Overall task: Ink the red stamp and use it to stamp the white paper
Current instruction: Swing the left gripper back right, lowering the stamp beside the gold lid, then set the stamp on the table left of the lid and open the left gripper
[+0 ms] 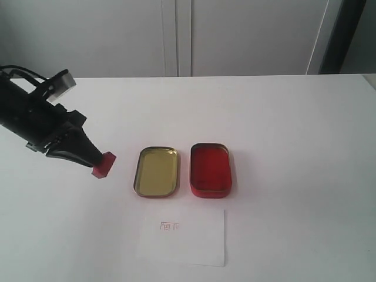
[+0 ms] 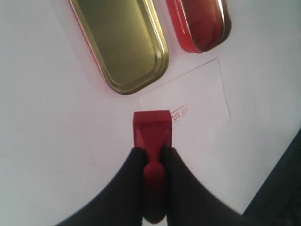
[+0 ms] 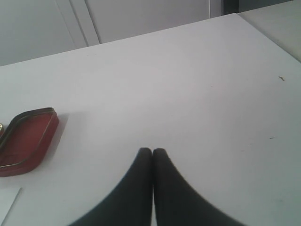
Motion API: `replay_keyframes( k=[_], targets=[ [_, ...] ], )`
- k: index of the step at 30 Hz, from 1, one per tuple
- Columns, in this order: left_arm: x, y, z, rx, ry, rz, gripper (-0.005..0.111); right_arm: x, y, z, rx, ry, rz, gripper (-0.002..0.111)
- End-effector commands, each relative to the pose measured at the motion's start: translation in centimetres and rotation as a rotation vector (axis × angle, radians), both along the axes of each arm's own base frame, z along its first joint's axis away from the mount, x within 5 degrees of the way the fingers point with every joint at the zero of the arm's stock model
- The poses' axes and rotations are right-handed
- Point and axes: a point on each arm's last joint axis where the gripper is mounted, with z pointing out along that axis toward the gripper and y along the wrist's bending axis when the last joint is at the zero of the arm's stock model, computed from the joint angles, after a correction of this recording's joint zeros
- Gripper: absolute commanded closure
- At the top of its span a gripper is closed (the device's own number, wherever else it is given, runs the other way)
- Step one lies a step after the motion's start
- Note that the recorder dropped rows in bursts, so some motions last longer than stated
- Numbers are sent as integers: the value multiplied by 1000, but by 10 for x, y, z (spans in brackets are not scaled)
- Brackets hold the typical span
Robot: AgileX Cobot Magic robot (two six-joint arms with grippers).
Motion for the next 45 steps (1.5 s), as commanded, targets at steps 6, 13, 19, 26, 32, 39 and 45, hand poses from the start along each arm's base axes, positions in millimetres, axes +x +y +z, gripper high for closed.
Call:
replay_keyframes(
  k=[6,13,19,26,32,39,45],
  targets=[
    [-18,-4,-22,-65,35,6,107,0,0,1,14,-15,0,108],
    [-26,-5,-49,-102,91,29,107,0,0,1,14,-15,0,108],
    [-19,-12,-74,-213,141,72,107,0,0,1,14,-15,0,108],
    [-14,-14,-100,-228,201,114,107,0,0,1,14,-15,0,108],
    [-13,-13,-102,-212,194,128,107,0,0,1,14,-15,0,108],
    [-12,-12,-103,-196,191,143,106,0,0,1,14,-15,0,108],
    [-12,-10,-106,-160,197,151,78,0,0,1,14,-15,0,108]
  ],
)
